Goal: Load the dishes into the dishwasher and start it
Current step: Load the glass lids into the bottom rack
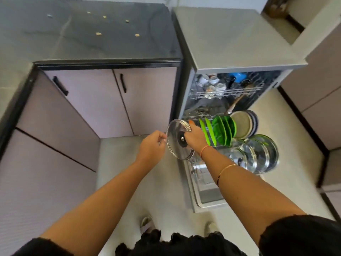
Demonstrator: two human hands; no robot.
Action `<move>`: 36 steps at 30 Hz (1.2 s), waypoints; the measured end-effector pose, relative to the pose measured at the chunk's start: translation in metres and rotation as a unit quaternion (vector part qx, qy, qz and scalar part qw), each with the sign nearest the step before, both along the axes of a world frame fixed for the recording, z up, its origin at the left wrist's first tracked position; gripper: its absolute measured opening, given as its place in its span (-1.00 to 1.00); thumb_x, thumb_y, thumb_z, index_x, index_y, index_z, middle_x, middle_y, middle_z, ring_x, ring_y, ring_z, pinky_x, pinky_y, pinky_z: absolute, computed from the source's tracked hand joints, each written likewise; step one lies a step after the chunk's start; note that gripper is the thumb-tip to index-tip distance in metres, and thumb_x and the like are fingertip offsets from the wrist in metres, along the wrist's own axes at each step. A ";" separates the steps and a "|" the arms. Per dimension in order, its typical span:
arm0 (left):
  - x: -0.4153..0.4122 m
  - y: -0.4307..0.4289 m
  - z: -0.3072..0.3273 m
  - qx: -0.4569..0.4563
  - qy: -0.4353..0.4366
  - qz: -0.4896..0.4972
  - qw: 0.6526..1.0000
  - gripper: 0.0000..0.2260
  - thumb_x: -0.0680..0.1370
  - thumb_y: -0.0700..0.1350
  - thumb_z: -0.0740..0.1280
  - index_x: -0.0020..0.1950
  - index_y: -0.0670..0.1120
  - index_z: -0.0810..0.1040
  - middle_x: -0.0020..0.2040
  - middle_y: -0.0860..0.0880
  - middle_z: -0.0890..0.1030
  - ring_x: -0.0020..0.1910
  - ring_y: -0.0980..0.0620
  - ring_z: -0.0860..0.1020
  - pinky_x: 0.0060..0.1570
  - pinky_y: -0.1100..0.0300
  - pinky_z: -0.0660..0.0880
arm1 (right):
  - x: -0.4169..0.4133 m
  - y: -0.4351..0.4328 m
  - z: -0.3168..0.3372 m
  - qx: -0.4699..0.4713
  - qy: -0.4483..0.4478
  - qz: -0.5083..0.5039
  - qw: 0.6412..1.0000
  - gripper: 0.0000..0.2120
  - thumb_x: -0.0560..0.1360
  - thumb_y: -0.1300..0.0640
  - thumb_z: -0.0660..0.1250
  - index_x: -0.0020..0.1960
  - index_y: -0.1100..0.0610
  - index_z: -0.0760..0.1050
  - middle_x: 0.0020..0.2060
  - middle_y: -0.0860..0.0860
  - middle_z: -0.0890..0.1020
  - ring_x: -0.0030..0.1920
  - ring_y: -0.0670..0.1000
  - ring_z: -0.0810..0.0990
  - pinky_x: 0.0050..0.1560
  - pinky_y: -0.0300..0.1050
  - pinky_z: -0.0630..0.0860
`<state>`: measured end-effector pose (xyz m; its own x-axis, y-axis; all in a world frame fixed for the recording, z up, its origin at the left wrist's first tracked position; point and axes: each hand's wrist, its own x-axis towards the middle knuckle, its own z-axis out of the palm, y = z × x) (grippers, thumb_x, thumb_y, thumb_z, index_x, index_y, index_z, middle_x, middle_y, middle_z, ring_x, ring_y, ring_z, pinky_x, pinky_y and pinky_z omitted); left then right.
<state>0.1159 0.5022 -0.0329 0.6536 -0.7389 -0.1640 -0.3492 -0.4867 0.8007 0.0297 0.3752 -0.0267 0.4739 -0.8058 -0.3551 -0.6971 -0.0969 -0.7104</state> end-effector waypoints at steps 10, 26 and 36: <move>-0.158 -0.137 -0.029 0.027 0.008 -0.044 0.999 -0.88 0.55 -0.24 0.25 0.02 -0.15 0.56 -0.04 -0.09 0.63 -0.04 -0.05 0.54 -0.16 0.29 0.31 | -0.188 -0.136 -0.043 0.009 0.061 -0.061 0.996 -0.84 0.49 0.32 0.19 0.01 0.29 0.52 -0.04 0.27 0.59 0.01 0.25 0.54 -0.02 0.03 0.44; -0.258 -0.240 -0.173 0.162 0.056 -0.002 0.985 -0.85 0.56 -0.25 0.19 0.06 -0.11 0.50 -0.06 -0.02 0.53 -0.10 0.04 0.44 -0.11 0.24 0.31 | -0.271 -0.247 -0.188 0.094 0.090 -0.032 0.991 -0.72 0.48 0.39 0.16 0.17 0.27 0.44 -0.14 0.15 0.49 -0.13 0.09 0.47 -0.24 -0.12 0.40; -0.254 -0.253 -0.332 0.173 0.065 -0.016 0.983 -0.79 0.58 -0.24 0.19 0.20 -0.16 0.46 0.16 -0.10 0.55 0.13 -0.06 0.52 0.10 0.16 0.42 | -0.250 -0.252 -0.365 0.022 0.110 -0.058 0.992 -0.51 0.45 0.45 0.15 0.38 0.28 0.31 0.25 0.24 0.43 0.25 0.20 0.44 0.21 -0.08 0.37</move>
<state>-0.1383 0.2493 -0.3646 0.5870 -0.6441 -0.4905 -0.2742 -0.7282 0.6281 -0.2206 0.1233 -0.3912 0.2861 -0.8316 -0.4759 -0.8408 0.0203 -0.5410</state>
